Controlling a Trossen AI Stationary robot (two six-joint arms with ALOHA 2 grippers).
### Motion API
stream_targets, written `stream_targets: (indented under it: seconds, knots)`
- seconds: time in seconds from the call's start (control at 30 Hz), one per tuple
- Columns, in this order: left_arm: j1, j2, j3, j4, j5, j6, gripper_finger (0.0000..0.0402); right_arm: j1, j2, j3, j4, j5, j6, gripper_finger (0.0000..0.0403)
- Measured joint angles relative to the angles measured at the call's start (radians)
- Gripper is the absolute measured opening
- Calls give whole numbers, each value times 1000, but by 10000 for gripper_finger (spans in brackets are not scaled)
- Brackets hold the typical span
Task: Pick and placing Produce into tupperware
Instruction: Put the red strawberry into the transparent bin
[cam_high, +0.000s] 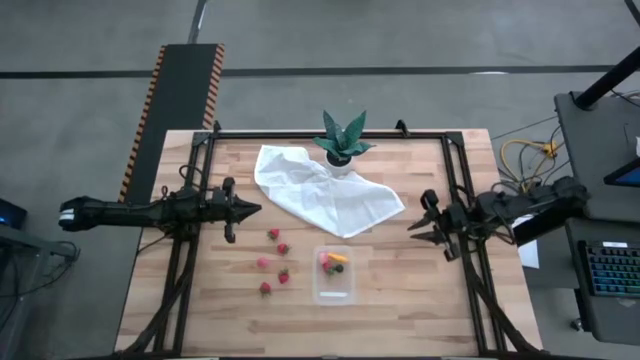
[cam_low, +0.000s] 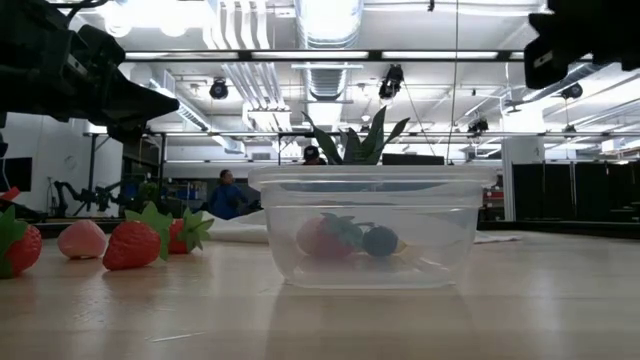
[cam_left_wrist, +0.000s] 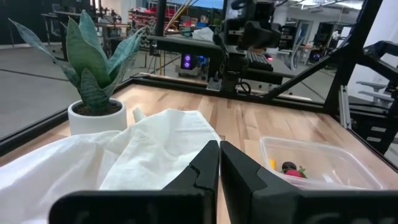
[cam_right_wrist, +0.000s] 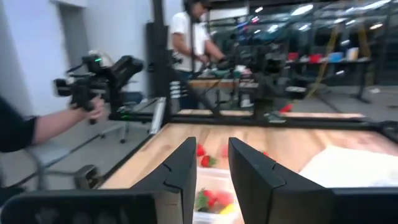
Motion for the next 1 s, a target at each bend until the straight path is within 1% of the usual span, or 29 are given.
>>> stream_targets:
  seconds: [0.07,0.17,0.27,0.37,0.47,0.6,0.77,0.9,1.0]
  knots:
    - [0,0,0,0,0,0,0,-20,0,-19,27,21,-12,86]
    - [0,-1,0,0,0,0,0,-72,1,-29,32,19,-15,81]
    - [0,1,0,0,0,0,0,-131,0,-31,31,-15,-1,77]
    - [0,1,0,0,0,2,0,-174,-2,-16,-21,-31,-7,75]
    - [0,0,0,0,0,3,0,-211,2,-17,-33,-31,-11,76]
    - [0,4,0,-1,0,3,0,-219,-2,-23,-90,-33,0,80]
    - [0,7,0,-1,0,3,0,-218,-5,-25,-75,-41,-35,80]
    - [0,6,0,-1,2,2,0,-218,-39,-25,-78,-38,-57,74]
    - [0,9,0,-1,2,2,0,-218,-92,-25,-140,-39,-63,74]
